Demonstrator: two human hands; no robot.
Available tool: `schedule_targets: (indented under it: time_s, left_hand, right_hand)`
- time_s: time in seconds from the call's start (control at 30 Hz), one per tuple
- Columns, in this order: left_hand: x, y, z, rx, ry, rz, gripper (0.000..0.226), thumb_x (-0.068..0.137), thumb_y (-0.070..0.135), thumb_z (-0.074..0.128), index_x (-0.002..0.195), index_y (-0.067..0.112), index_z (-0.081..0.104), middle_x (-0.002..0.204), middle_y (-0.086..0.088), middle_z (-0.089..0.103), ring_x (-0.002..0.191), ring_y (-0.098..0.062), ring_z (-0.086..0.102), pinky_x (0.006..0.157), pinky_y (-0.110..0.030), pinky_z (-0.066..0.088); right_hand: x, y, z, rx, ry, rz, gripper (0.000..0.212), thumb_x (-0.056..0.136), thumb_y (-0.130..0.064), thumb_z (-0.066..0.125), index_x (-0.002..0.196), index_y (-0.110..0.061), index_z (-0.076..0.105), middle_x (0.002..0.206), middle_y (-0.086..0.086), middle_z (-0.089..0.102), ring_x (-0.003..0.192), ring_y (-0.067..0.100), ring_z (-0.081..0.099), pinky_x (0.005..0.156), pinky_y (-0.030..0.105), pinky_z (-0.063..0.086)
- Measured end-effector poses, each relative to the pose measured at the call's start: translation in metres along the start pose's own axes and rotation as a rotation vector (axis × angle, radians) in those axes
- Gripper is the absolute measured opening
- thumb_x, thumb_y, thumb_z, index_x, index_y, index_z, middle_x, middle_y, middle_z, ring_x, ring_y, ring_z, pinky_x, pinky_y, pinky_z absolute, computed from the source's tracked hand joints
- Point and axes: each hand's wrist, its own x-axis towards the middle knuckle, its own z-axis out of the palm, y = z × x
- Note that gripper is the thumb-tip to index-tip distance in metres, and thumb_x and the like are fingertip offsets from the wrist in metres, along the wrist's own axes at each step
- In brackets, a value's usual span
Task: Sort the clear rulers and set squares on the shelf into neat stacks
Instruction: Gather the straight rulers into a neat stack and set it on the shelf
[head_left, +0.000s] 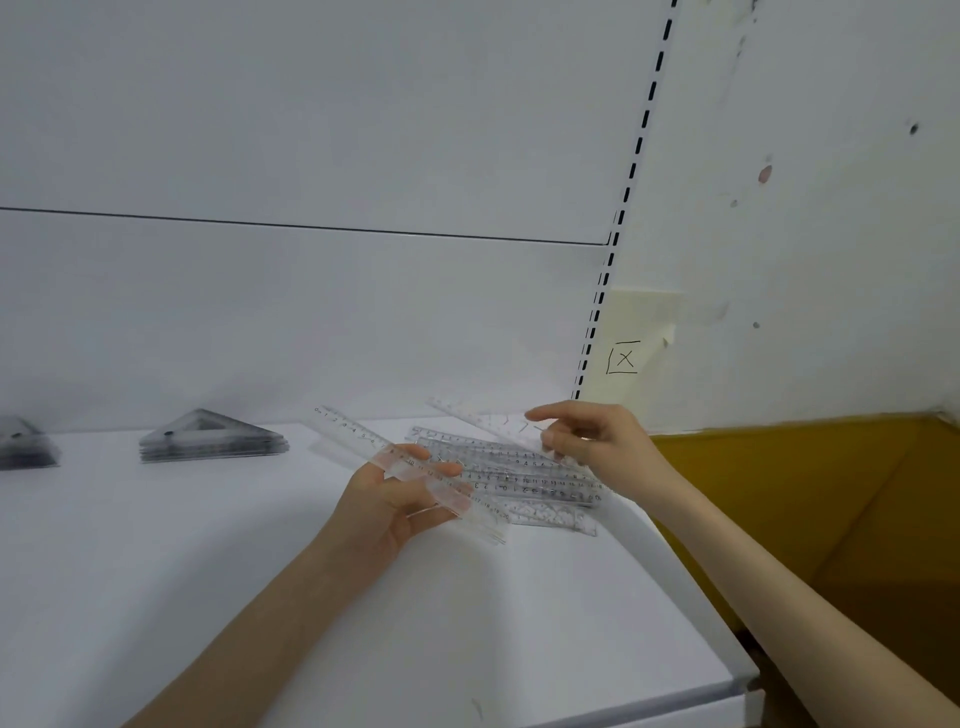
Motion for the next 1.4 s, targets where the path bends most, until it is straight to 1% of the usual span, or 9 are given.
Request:
schedule_targets:
  time_s: [0.2,0.3,0.43,0.7,0.87,1.0,1.1,1.23,1.4]
  left_hand:
    - [0.000,-0.002,0.001,0.026,-0.079,0.026,0.054,0.057,-0.014,0.054,0.108,0.004,0.051,0.112,-0.028,0.065,0.095,-0.041,0.067,0.075,-0.042,0.059]
    - [-0.002,-0.002,0.002,0.050,-0.126,0.019,0.055,0.058,-0.012,0.055,0.111,0.001,0.052,0.107,-0.027,0.067,0.095,-0.043,0.067,0.072,-0.041,0.058]
    - [-0.004,0.001,0.000,0.037,-0.210,-0.012,0.044,0.060,-0.012,0.054,0.101,0.002,0.061,0.103,-0.027,0.066,0.096,-0.045,0.066,0.074,-0.044,0.057]
    - [-0.012,0.007,0.007,0.137,-0.357,-0.034,0.026,0.072,0.003,0.064,0.096,0.007,0.072,0.100,-0.021,0.066,0.096,-0.034,0.067,0.079,-0.042,0.056]
    - [-0.008,0.006,0.004,0.070,-0.429,-0.076,0.036,0.074,-0.006,0.053,0.109,-0.008,0.061,0.106,-0.024,0.061,0.099,-0.037,0.064,0.082,-0.045,0.054]
    - [-0.006,0.006,0.002,0.065,-0.403,-0.021,0.043,0.064,-0.002,0.056,0.107,-0.006,0.062,0.107,-0.024,0.062,0.104,-0.037,0.060,0.088,-0.045,0.051]
    - [-0.003,0.004,-0.001,0.069,-0.337,0.001,0.050,0.068,-0.002,0.051,0.118,-0.007,0.055,0.110,-0.024,0.062,0.104,-0.033,0.062,0.087,-0.041,0.052]
    - [-0.001,0.003,-0.003,0.057,-0.275,0.075,0.051,0.073,-0.003,0.049,0.124,-0.011,0.047,0.112,-0.021,0.060,0.107,-0.032,0.061,0.087,-0.037,0.053]
    - [-0.002,0.004,-0.002,0.061,-0.293,0.102,0.048,0.076,-0.002,0.049,0.125,-0.006,0.051,0.121,-0.030,0.059,0.116,-0.038,0.058,0.088,-0.036,0.053]
  right_hand:
    - [0.001,-0.027,0.030,-0.035,-0.069,-0.140,0.040,0.068,-0.025,0.086,0.102,-0.039,0.072,0.079,-0.015,0.064,0.073,0.004,0.057,0.066,0.014,0.043]
    - [0.005,-0.036,0.041,-0.156,-0.049,-0.256,0.039,0.071,-0.024,0.084,0.108,-0.029,0.072,0.085,-0.012,0.068,0.075,0.005,0.059,0.061,0.014,0.042]
    - [0.018,-0.054,0.034,-0.338,-0.219,-0.433,0.040,0.074,-0.014,0.076,0.114,-0.019,0.069,0.092,-0.012,0.070,0.087,0.003,0.065,0.081,0.025,0.052]
    - [0.044,-0.063,0.022,-0.819,-0.430,-0.861,0.043,0.067,-0.010,0.066,0.110,-0.014,0.067,0.106,-0.003,0.069,0.097,0.017,0.063,0.102,0.042,0.042]
    - [0.046,-0.046,0.044,-0.805,-0.325,-1.121,0.028,0.086,-0.008,0.065,0.112,-0.017,0.071,0.121,0.005,0.065,0.107,0.024,0.060,0.087,0.038,0.050]
    - [0.034,-0.036,0.054,-0.629,-0.294,-0.929,0.037,0.086,0.003,0.054,0.108,-0.019,0.074,0.110,0.006,0.064,0.091,0.018,0.057,0.067,0.032,0.052]
    - [0.024,-0.034,0.058,-0.462,-0.292,-0.745,0.039,0.085,0.004,0.051,0.109,-0.016,0.074,0.112,0.004,0.067,0.097,0.020,0.059,0.080,0.035,0.051]
    - [0.013,-0.031,0.063,-0.264,-0.270,-0.445,0.034,0.083,-0.025,0.073,0.116,-0.021,0.069,0.116,-0.007,0.067,0.105,0.013,0.060,0.091,0.033,0.048]
    - [0.009,-0.027,0.066,-0.163,-0.280,-0.379,0.038,0.085,-0.019,0.073,0.123,-0.020,0.066,0.128,-0.012,0.061,0.127,-0.003,0.046,0.110,0.019,0.032]
